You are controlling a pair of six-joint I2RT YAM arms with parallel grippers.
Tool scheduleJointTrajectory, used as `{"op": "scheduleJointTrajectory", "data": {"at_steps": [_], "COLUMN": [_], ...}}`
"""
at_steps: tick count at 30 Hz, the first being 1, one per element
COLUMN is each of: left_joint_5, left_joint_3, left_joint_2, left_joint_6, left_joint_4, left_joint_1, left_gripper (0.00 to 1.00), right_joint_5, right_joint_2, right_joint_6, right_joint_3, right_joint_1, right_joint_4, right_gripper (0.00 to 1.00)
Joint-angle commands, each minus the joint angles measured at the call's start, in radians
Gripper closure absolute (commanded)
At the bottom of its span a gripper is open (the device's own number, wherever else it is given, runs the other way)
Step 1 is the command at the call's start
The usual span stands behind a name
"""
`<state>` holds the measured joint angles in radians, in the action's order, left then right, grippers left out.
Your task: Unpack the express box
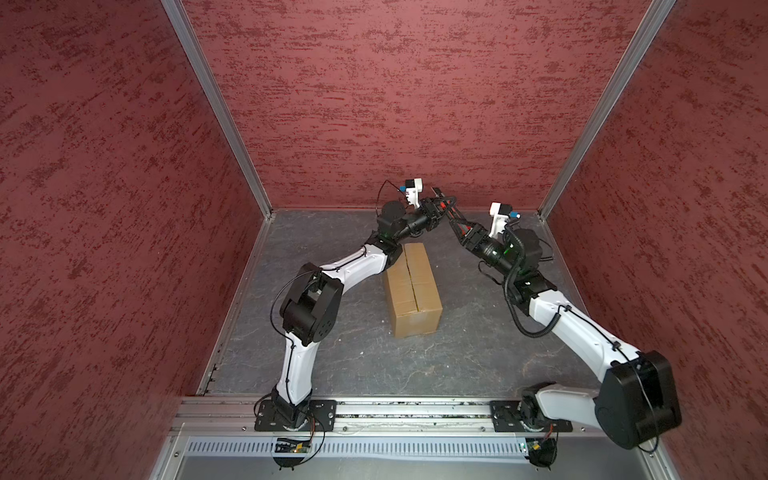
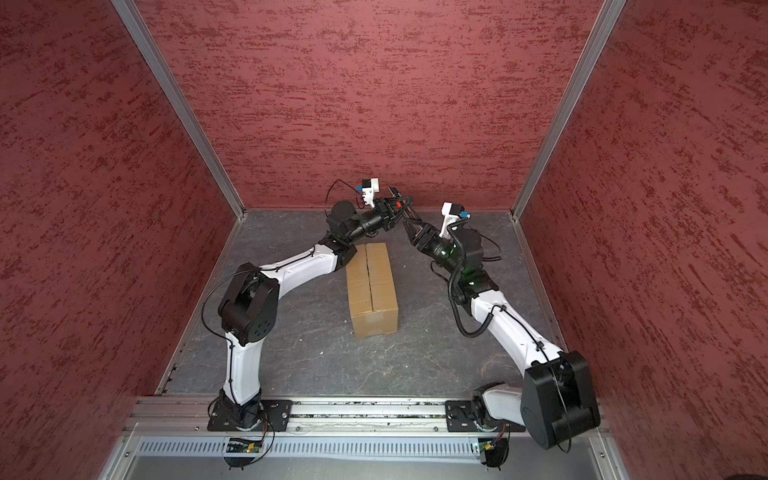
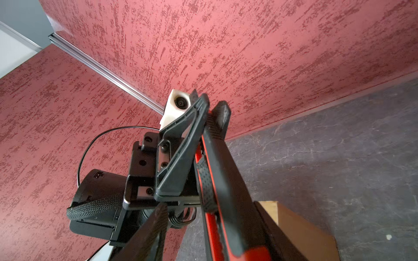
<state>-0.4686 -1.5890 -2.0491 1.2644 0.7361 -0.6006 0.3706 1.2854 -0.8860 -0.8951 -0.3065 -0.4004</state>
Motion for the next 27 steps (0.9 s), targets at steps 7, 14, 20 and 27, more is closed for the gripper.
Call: {"op": "scheduleJointTrajectory", "data": {"at_steps": [7, 14, 20, 27], "left_joint_5": [0.025, 0.048, 0.056, 0.061], "left_joint_3": [0.038, 0.021, -0.002, 0.004], "left_joint_2": [0.002, 0.001, -0.007, -0.014], "left_joint_6": [0.034, 0.053, 0.068, 0.086], "left_joint_4": [0.079, 0.114, 0.126, 0.149], "left_joint_1": [-0.01, 0.004, 0.003, -0.015], "left_gripper": [1.0, 1.0, 1.0, 1.0], "right_joint_5": [-0.011, -0.01, -0.01, -0.005], "right_joint_2": [0.01, 0.002, 0.002, 0.011], "right_joint_6": [-0.005, -0.008, -0.003, 0.0], "right_joint_3": [-0.059, -0.052, -0.059, -0.077], "right_joint_1": [-0.006, -0.006, -0.006, -0.005], "right_joint_4": [-0.037, -0.024, -0.015, -0.014], "right_gripper": [0.46, 0.47, 0.48, 0.48]}}
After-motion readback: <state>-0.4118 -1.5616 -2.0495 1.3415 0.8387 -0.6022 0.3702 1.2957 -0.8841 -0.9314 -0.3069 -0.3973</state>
